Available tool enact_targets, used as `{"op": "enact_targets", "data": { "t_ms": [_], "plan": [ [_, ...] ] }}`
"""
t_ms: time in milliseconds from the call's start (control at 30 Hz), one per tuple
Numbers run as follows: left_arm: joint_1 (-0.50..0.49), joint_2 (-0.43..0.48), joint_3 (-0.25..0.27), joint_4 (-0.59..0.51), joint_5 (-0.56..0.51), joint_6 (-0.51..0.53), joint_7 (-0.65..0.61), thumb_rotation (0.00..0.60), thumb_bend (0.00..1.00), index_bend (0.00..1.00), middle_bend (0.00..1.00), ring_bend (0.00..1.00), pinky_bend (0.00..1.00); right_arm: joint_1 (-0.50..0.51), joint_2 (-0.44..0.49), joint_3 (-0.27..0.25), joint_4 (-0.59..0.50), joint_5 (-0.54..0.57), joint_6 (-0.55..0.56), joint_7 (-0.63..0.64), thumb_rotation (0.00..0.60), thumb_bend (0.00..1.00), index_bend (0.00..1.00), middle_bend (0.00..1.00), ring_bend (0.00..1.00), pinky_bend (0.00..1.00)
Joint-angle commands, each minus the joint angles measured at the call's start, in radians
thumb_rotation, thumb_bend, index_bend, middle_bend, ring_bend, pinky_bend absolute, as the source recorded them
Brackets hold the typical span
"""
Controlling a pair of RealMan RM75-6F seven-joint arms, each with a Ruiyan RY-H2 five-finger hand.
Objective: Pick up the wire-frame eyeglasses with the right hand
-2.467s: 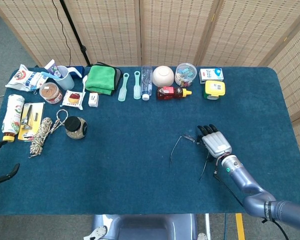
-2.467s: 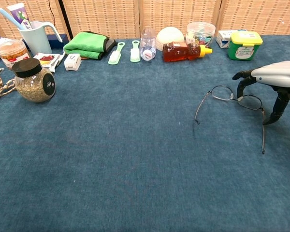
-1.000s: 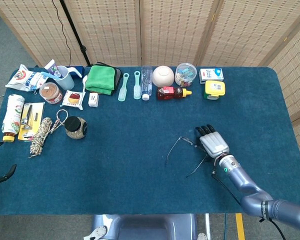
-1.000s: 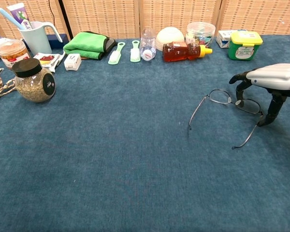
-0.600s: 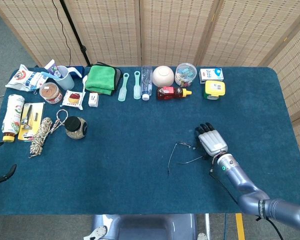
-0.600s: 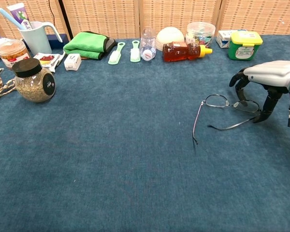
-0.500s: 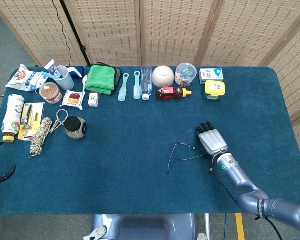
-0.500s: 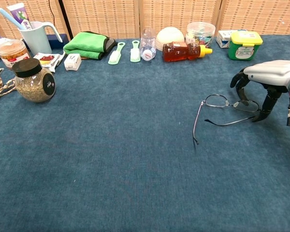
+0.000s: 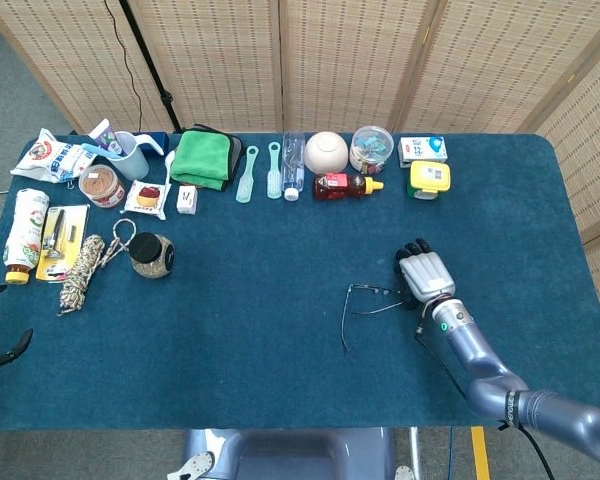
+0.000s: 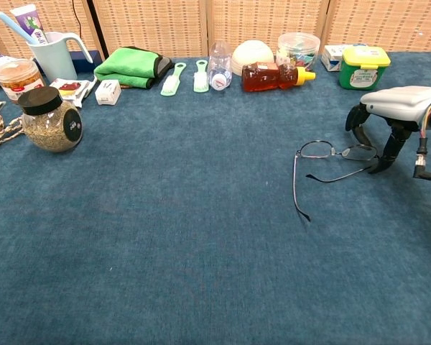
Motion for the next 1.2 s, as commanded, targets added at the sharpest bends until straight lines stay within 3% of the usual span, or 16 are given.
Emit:
{"op": "enact_targets", "data": {
  "t_ms": [33,300,533,900,1200],
  "plan": [
    [0.001,0.001,0.000,0.001,0.000,0.001,0.001,0.279,0.25,0.20,0.03,0.05,0.08,0.003,-0.007,0.005,0.009,0.004,-0.001,0.003,0.600,0.06,0.67,0.26,0.15,0.06],
    [0.004,0.003,0.000,-0.002,0.001,0.004,-0.001,0.278,0.25,0.20,0.02,0.05,0.08,0.011,-0.007,0.004,0.015,0.000,-0.015,0.005,0.600,0.21,0.65,0.25,0.15,0.07],
    [0.003,0.005,-0.001,-0.004,0.002,0.004,-0.003,0.278,0.25,0.20,0.02,0.05,0.08,0.018,0.025,-0.005,-0.038,-0.004,-0.022,-0.017,0.600,0.22,0.46,0.20,0.13,0.06],
    [0.004,0.003,-0.002,0.002,0.001,0.002,-0.013,0.278,0.25,0.20,0.02,0.05,0.08,0.024,0.029,-0.011,-0.061,0.042,-0.006,-0.064,0.600,0.22,0.39,0.16,0.10,0.05],
    [0.004,0.002,-0.002,0.004,0.002,0.003,-0.017,0.279,0.25,0.20,0.02,0.05,0.08,0.035,-0.001,-0.005,-0.014,0.038,0.013,-0.079,0.600,0.22,0.34,0.13,0.08,0.03]
  ]
}}
